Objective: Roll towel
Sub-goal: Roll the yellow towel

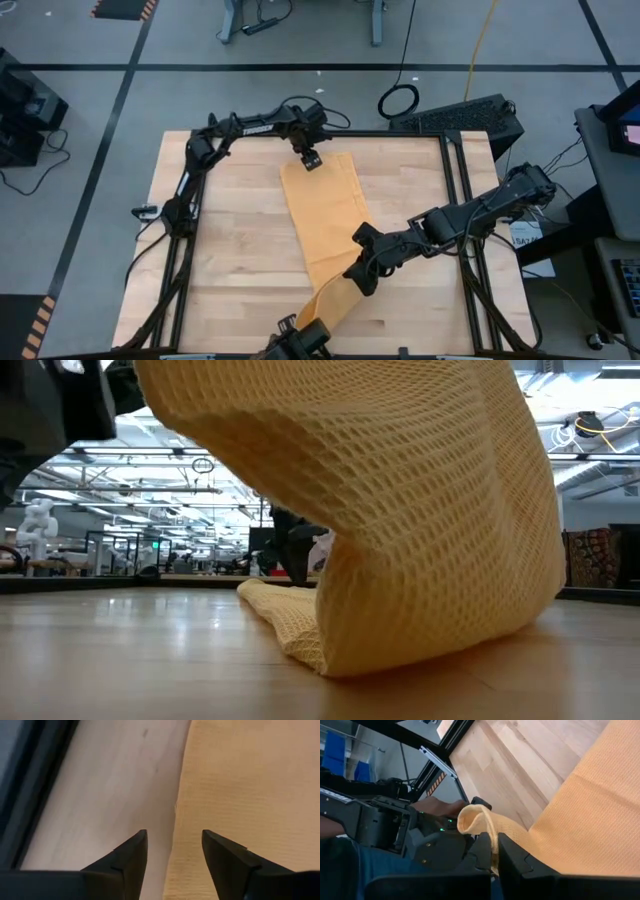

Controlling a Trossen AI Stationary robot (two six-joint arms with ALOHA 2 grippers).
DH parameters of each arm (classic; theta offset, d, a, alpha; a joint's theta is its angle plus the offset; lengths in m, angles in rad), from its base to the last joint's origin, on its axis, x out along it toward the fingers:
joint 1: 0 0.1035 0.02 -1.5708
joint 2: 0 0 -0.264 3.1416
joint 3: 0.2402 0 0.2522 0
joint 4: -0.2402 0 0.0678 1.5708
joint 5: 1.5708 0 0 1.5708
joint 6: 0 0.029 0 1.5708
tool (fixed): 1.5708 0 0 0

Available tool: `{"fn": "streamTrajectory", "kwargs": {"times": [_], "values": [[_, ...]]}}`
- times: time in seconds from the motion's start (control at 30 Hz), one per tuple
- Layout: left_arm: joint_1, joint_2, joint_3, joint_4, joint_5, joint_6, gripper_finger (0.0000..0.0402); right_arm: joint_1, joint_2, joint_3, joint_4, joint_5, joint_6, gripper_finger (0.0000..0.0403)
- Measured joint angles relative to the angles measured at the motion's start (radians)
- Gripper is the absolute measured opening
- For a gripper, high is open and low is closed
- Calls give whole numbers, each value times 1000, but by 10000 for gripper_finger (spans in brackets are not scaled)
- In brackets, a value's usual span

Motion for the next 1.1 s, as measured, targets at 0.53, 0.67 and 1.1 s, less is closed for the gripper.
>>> {"fn": "streamTrajectory", "kwargs": {"times": [0.53, 0.67, 1.1], "values": [[-7, 40, 1, -16, -47, 6, 62, 0, 0, 0, -6, 0, 7, 0], [-7, 27, 15, -34, -63, 4, 10, 0, 0, 0, -7, 0, 7, 0], [-19, -138, 84, -133, 59, 166, 4, 0, 0, 0, -1, 1, 18, 0]]}}
